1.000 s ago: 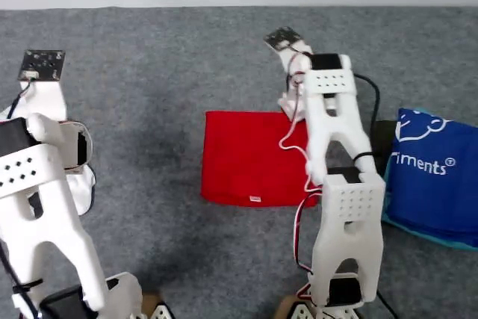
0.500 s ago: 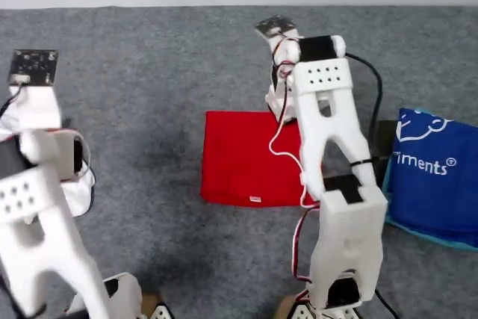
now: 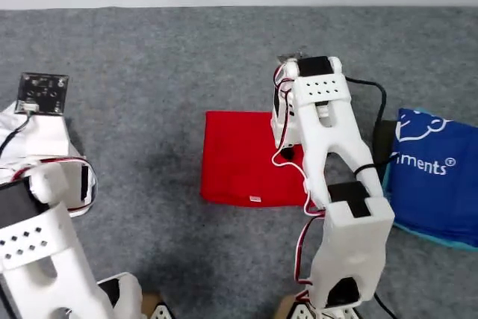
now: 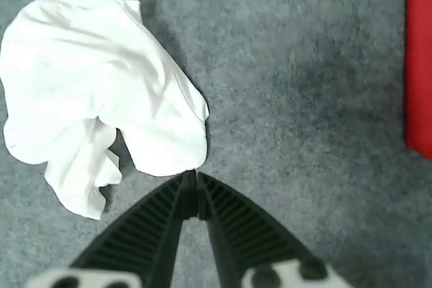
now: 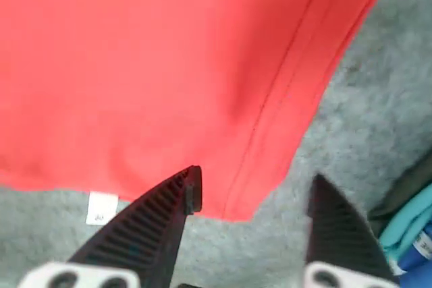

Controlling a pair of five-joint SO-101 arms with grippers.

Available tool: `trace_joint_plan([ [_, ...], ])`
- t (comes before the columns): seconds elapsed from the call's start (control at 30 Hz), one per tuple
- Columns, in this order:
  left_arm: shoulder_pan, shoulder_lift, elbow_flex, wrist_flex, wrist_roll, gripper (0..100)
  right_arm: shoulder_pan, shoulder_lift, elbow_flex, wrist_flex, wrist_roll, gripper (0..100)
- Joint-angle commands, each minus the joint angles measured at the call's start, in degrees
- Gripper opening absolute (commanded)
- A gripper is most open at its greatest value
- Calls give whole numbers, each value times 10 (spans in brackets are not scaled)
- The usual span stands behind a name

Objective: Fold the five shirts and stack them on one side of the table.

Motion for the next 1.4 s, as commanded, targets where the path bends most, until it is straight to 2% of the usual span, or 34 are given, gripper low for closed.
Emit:
trace_joint_plan([
  [0.0, -3, -10, 0, 3, -28, 8, 11, 5, -3, -29, -19, 300],
  [0.3, -1, -9, 2, 2, -27, 7, 6, 106, -3, -133, -21, 299],
  [0.43, -3, -8, 13, -19, -27, 7, 0, 155, -3, -143, -61, 296],
  [0.53, -3, -8, 23, -26, -27, 7, 0, 179, -3, -136, -69, 225],
  [0.63, -3, -8, 24, -26, -27, 6, 3, 177, -4, -123, -69, 73],
  [0.7, -3, -8, 24, -26, -27, 6, 5, 162, -8, -120, -56, 7],
  [0.87, -3, -8, 24, -26, -27, 6, 15, 109, -12, -109, -21, 10],
  [0.97, -3, -8, 24, -26, -27, 6, 20, 88, -22, -132, 35, 9],
  [1.13, -4, -11, 23, -21, -27, 6, 20, 101, -100, -184, 238, 9],
  [1.37, -4, -13, 22, -1, -28, 6, 28, 183, -271, -196, 505, 9],
])
